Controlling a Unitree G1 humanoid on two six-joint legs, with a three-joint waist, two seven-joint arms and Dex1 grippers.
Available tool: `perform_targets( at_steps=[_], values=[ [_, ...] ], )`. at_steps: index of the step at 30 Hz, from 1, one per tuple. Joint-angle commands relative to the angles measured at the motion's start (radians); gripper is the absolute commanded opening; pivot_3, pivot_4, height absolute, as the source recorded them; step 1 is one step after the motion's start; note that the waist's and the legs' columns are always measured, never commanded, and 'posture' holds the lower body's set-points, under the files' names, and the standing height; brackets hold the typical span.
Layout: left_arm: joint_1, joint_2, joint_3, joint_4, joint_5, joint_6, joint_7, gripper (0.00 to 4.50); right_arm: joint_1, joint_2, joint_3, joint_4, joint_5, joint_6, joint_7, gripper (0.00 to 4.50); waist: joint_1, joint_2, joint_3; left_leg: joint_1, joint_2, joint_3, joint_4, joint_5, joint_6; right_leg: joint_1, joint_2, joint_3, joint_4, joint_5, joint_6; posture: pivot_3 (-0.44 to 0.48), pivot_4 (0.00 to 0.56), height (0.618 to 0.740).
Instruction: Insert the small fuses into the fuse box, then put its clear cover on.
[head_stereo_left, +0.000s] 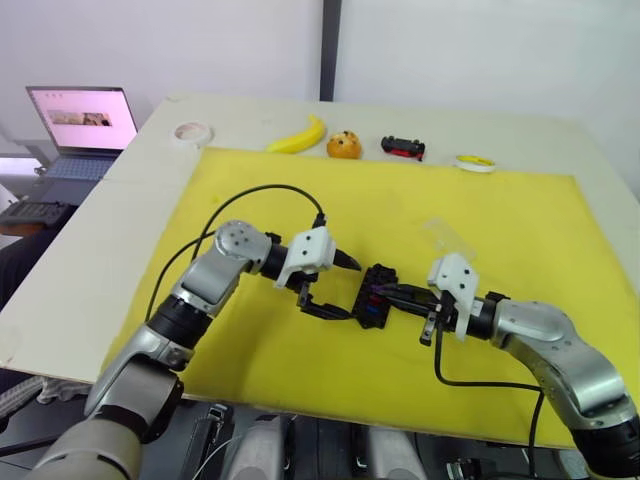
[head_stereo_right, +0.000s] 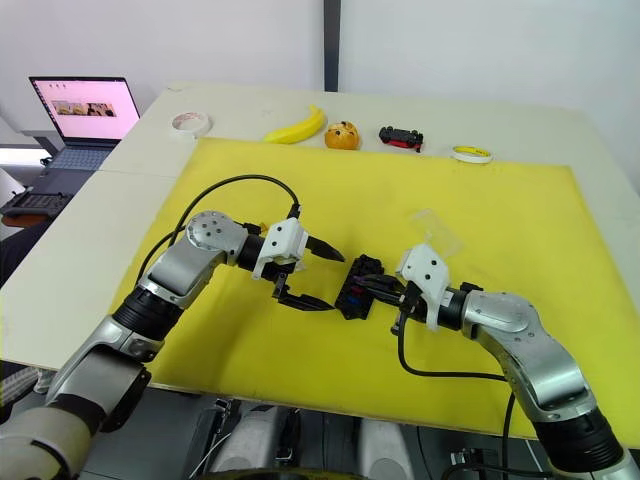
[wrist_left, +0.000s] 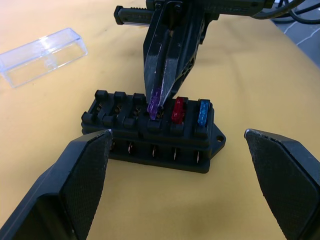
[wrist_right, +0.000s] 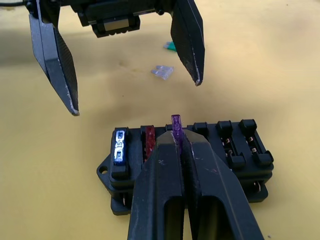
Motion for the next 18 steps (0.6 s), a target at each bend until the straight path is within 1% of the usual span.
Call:
perform_targets(
  at_steps=[1,13,18],
  values=[
    [-0.006,-0.003,0.016,-0.027,0.008,-0.014,-0.001,4.46,-0.010,0.006,-0.021,-0.017,0.003,-0.006,0.011,0.00,0.000,0.000,0.000,0.000,0.000,0.000,0.000,0.000,0.000,0.000,0.000,0.000,0.000,0.000,0.000,0.000,0.150,0.740],
    [0.004,-0.007,0.016,-0.041,0.016,-0.008,0.000,4.46,-0.023,-0.002,-0.004,0.010,-0.035,-0.003,0.052,0.00,-0.001,0.000,0.000,0.000,0.000,0.000,0.000,0.000,0.000,0.000,0.000,0.000,0.001,0.000,0.000,0.000,0.150,0.740],
    [0.007,-0.007,0.017,-0.047,0.016,-0.005,0.000,4.46,-0.031,0.007,-0.007,0.012,-0.048,-0.008,0.044,0.00,-0.001,0.000,0.000,0.000,0.000,0.000,0.001,0.000,0.000,0.000,0.000,0.000,0.001,0.000,0.000,0.000,0.150,0.740]
  ],
)
